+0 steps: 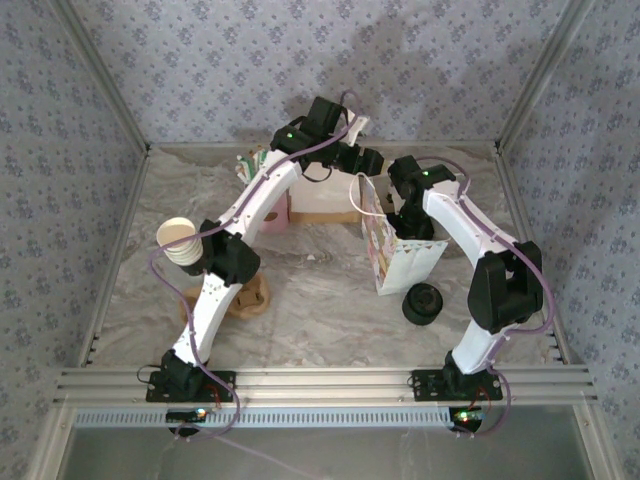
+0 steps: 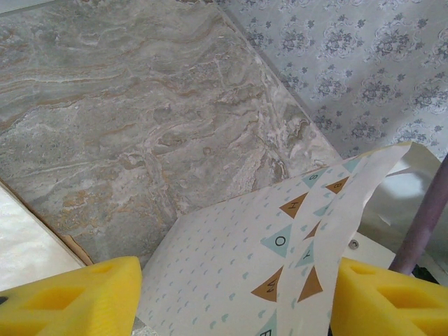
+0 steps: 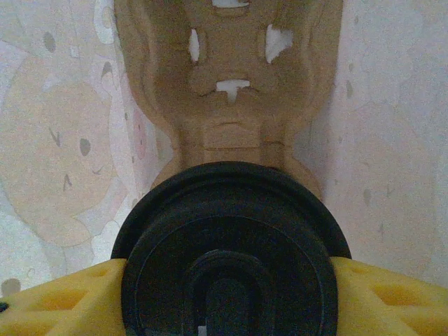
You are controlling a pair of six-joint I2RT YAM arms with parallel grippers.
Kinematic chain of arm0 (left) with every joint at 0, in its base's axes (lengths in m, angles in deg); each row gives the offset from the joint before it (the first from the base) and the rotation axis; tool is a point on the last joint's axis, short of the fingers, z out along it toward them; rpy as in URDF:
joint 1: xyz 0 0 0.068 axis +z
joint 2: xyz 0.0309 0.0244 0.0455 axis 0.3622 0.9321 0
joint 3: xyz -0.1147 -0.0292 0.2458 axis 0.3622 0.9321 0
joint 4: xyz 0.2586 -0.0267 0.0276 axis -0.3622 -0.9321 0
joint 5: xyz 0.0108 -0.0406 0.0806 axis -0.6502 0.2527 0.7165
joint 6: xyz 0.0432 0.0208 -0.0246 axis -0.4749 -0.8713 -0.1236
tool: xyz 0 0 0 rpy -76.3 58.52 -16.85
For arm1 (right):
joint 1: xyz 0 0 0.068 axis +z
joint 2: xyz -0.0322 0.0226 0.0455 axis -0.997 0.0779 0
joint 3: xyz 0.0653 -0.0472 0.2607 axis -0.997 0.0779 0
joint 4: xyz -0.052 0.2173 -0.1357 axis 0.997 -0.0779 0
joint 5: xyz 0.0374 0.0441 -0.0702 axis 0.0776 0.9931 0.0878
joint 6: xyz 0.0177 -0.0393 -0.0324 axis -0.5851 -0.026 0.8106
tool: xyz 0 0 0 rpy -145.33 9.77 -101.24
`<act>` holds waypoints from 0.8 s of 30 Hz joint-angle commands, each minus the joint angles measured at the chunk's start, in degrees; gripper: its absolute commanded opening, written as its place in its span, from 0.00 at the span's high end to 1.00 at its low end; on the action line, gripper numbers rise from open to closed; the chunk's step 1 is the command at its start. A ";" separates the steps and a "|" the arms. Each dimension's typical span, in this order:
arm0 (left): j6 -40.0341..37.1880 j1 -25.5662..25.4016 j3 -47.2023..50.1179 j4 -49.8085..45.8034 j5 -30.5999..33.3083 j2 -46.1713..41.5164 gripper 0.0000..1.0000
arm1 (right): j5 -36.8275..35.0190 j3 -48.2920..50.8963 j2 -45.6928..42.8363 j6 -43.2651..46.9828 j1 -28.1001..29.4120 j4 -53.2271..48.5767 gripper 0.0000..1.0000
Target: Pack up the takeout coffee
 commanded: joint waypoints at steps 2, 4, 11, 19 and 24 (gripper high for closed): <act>-0.02 -0.54 -2.09 -0.33 0.50 -0.77 0.31 | 0.04 3.99 4.68 1.10 0.09 1.14 0.34; -0.02 -0.54 -2.09 -0.33 0.50 -0.76 0.31 | -0.06 3.83 4.60 1.11 0.10 0.90 0.33; -0.02 -0.50 -2.09 -0.33 0.50 -0.70 0.31 | -0.27 3.21 4.24 1.10 0.20 0.20 0.32; 0.06 -0.53 -2.09 -0.33 0.50 -0.68 0.31 | -0.92 2.36 3.82 0.99 0.25 -0.54 0.26; 0.15 -0.63 -2.09 -0.16 0.49 -0.67 0.31 | -1.05 0.81 2.74 0.93 0.33 -2.34 0.24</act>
